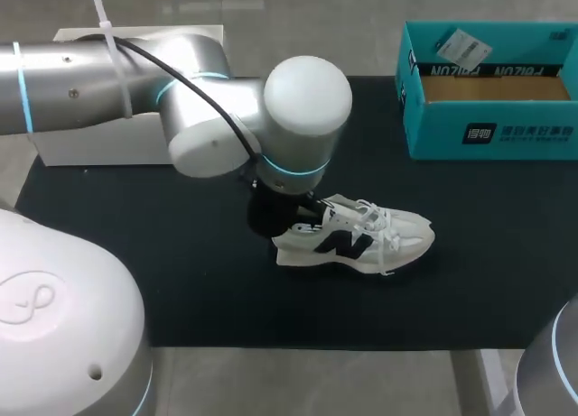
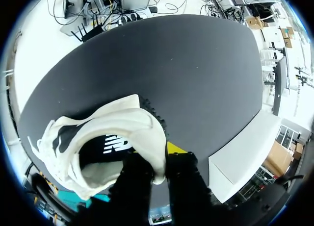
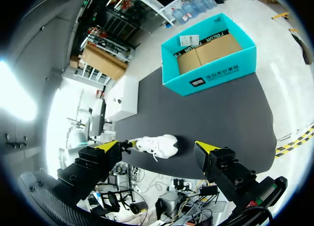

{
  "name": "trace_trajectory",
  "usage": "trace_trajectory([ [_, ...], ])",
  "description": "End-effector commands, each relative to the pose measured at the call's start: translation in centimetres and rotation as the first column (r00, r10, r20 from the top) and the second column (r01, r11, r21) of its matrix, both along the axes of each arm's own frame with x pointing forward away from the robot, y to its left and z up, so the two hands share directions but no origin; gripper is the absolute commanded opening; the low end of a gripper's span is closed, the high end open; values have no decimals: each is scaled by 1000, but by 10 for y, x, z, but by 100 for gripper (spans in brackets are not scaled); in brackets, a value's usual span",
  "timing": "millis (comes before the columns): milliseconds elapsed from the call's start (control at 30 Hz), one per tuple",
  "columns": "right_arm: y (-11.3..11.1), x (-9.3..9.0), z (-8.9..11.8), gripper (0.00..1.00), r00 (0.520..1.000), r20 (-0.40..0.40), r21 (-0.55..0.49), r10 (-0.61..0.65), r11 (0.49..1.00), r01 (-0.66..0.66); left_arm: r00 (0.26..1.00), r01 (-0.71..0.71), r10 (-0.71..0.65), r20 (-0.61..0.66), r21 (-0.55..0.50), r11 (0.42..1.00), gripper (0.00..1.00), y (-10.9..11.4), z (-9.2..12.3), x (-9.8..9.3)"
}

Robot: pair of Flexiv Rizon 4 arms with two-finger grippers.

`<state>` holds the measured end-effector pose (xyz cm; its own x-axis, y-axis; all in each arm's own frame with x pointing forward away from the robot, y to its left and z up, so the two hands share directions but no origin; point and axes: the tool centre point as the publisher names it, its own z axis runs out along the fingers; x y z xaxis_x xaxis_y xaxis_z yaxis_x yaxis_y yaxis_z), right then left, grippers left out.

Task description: Take the shoe out of the shoebox, open the shoe tongue, remove and reinsert the insole, then place the shoe into the shoebox

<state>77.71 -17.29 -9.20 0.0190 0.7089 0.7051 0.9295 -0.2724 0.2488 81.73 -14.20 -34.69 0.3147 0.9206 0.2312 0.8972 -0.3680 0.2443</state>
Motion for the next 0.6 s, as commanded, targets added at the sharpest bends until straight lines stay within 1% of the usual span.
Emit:
trace_trajectory([
  [33, 1, 0, 0, 100, 1000, -2, -2, -1, 1000, 1, 1000, -25, 25, -6, 13, 1000, 0, -13, -15, 10],
  [200, 1, 0, 0, 100, 1000, -2, -2, -1, 1000, 1, 999, -36, 36, -11, 9, 999, 0, -19, -22, 12],
  [333, 1, 0, 0, 100, 1000, -2, -2, -1, 1000, 1, 998, -28, 29, -46, 28, 999, 0, -19, -29, 13],
  [367, 1, 0, 0, 100, 1000, -2, -2, -1, 1000, 1, 999, -30, 32, -44, 31, 999, 32, -19, -31, 13],
  [400, 1, 0, 0, 100, 1000, -2, -2, -1, 1000, 1, 998, -33, 35, -43, 36, 999, 68, -19, -34, 13],
  [433, 1, 0, 0, 100, 1000, -2, -2, -1, 1000, 1, 998, -26, 28, -51, 40, 999, 100, -19, -36, 14],
  [500, 1, 0, 0, 100, 1000, -2, -2, -1, 1000, 1, 997, -27, 28, -71, 22, 999, 100, -17, -35, 16],
  [600, 1, 0, 0, 100, 1000, -2, -2, -1, 1000, 1, 997, -21, 19, -79, -25, 999, 100, -14, -18, 16],
])
